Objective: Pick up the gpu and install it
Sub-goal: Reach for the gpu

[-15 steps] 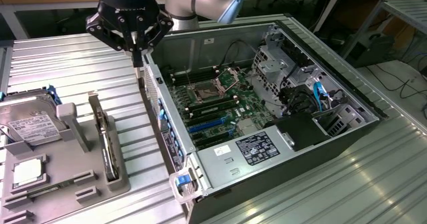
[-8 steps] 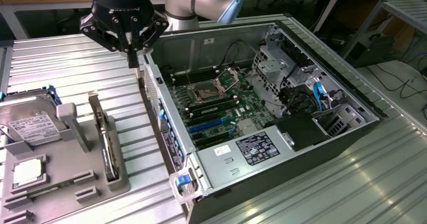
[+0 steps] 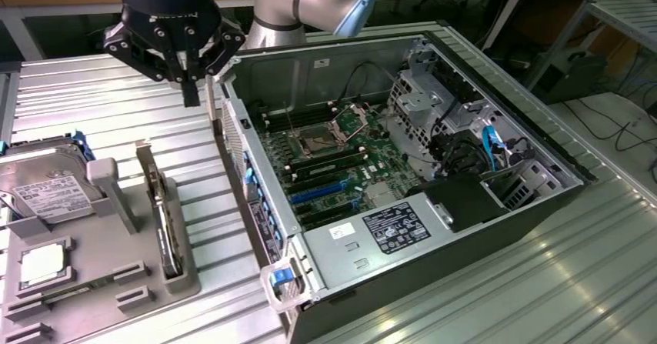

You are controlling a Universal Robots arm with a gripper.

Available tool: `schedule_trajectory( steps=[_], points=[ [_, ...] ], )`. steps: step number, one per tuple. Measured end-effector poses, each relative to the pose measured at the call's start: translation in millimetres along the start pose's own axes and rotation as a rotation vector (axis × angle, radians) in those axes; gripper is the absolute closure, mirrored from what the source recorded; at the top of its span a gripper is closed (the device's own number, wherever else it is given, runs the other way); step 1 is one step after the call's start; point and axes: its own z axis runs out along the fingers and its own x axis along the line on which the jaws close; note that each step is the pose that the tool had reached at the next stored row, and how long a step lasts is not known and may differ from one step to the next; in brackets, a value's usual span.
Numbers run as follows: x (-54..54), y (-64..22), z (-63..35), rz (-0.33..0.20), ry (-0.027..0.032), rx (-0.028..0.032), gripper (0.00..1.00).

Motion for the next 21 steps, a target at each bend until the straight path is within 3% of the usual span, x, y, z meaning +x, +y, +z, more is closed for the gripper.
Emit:
schedule_trajectory(
  steps=[21],
  points=[
    [42.0, -3.3, -1.1, 0.000, 0.0000, 0.0000, 0.89]
  ],
)
